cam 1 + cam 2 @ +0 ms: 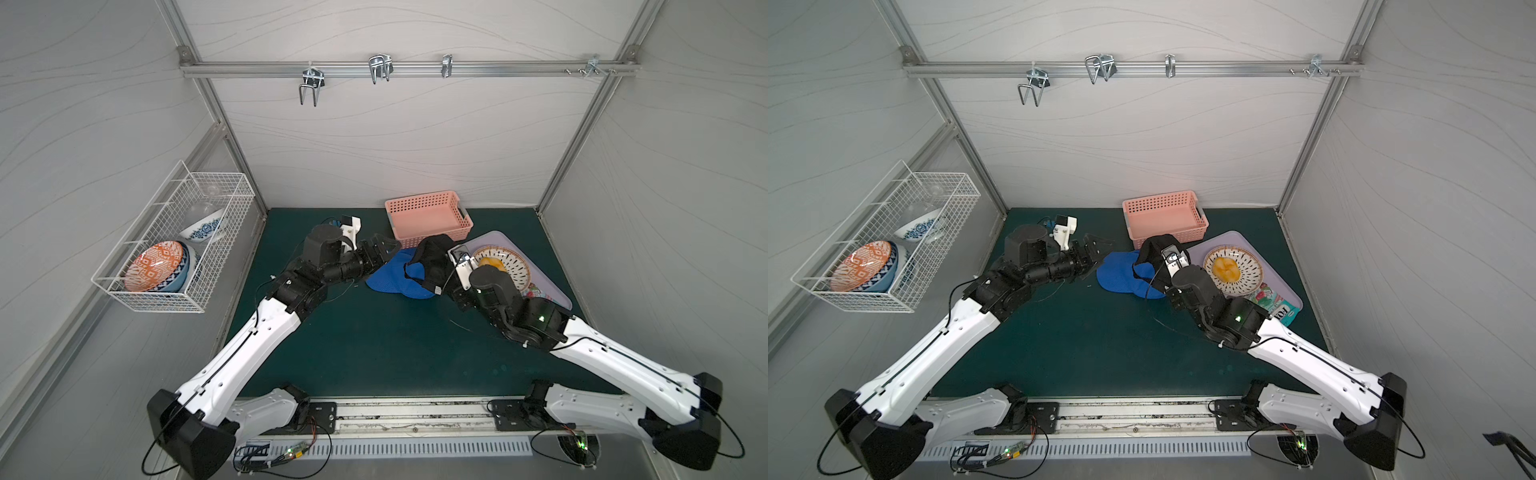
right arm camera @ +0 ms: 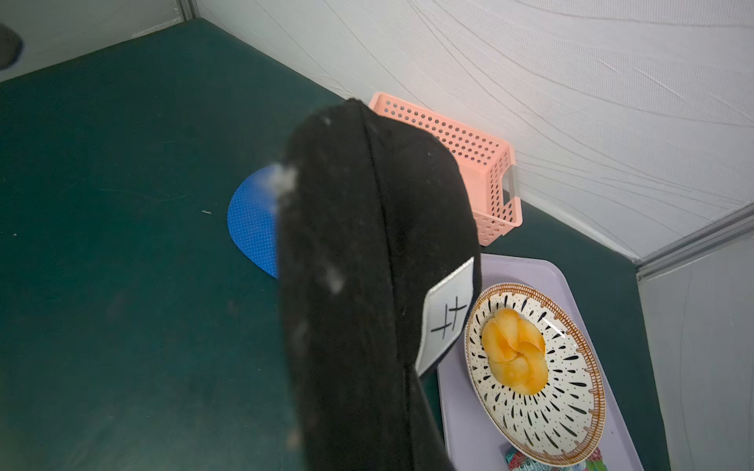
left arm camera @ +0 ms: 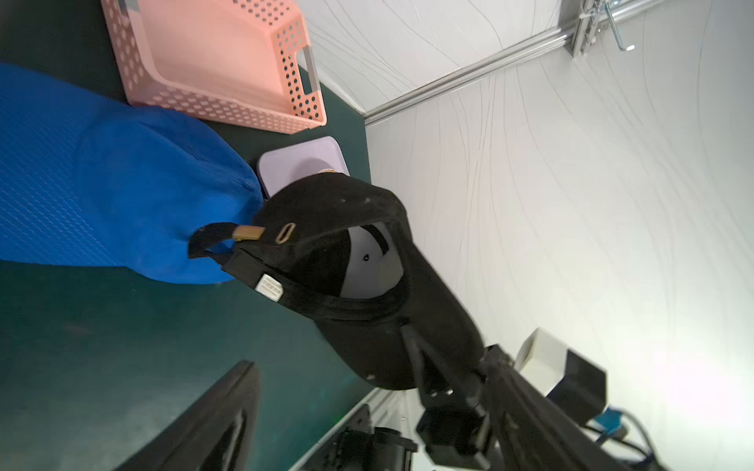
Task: Turn the baseball cap inside out
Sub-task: Turn over the baseball cap.
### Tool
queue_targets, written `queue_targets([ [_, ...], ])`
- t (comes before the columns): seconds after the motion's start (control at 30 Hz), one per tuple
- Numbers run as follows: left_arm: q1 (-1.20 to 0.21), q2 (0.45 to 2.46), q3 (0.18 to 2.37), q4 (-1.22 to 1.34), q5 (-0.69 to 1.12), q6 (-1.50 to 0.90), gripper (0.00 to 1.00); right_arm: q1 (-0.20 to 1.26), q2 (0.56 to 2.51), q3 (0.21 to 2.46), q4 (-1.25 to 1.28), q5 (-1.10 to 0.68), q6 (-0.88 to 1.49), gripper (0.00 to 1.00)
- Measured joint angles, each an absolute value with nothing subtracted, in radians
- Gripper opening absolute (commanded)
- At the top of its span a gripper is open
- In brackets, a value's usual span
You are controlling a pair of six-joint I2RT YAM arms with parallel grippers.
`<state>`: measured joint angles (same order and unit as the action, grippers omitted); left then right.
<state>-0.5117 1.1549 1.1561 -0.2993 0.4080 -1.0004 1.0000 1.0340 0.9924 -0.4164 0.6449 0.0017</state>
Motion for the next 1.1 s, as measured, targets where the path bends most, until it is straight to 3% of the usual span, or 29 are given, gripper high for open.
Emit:
queue_targets([
  [0.2,-0.602,1.262,1.250,-0.288,0.423,-1.141,0.95,1.065,1.079,0.967,-0.281,0.782,-0.074,0.00],
  [0.47,-0.678,1.340,1.282,-0.287,0.448,-1.204,0.83,1.108,1.114,0.967,-0.172,0.863,-0.126,0.00],
  [0.6,-0.688,1.370,1.294,-0.276,0.460,-1.216,0.50,1.127,1.139,0.966,-0.168,0.883,-0.137,0.00],
  [0.73,-0.695,1.377,1.296,-0.240,0.467,-1.230,0.08,1.131,1.150,0.961,-0.185,0.887,-0.138,0.00],
  [0.77,-0.697,1.377,1.297,-0.237,0.466,-1.231,0.00,1.132,1.151,0.959,-0.188,0.895,-0.134,0.07],
  [0.9,-0.700,1.376,1.295,-0.258,0.463,-1.245,0.00,1.133,1.149,0.958,-0.205,0.891,-0.117,0.54],
  [1.03,-0.681,1.369,1.295,-0.265,0.469,-1.213,0.00,1.136,1.092,0.963,-0.284,0.770,-0.080,0.96],
  [1.1,-0.639,1.354,1.294,-0.281,0.492,-1.182,0.00,1.137,1.023,0.979,-0.358,0.668,-0.057,0.99],
])
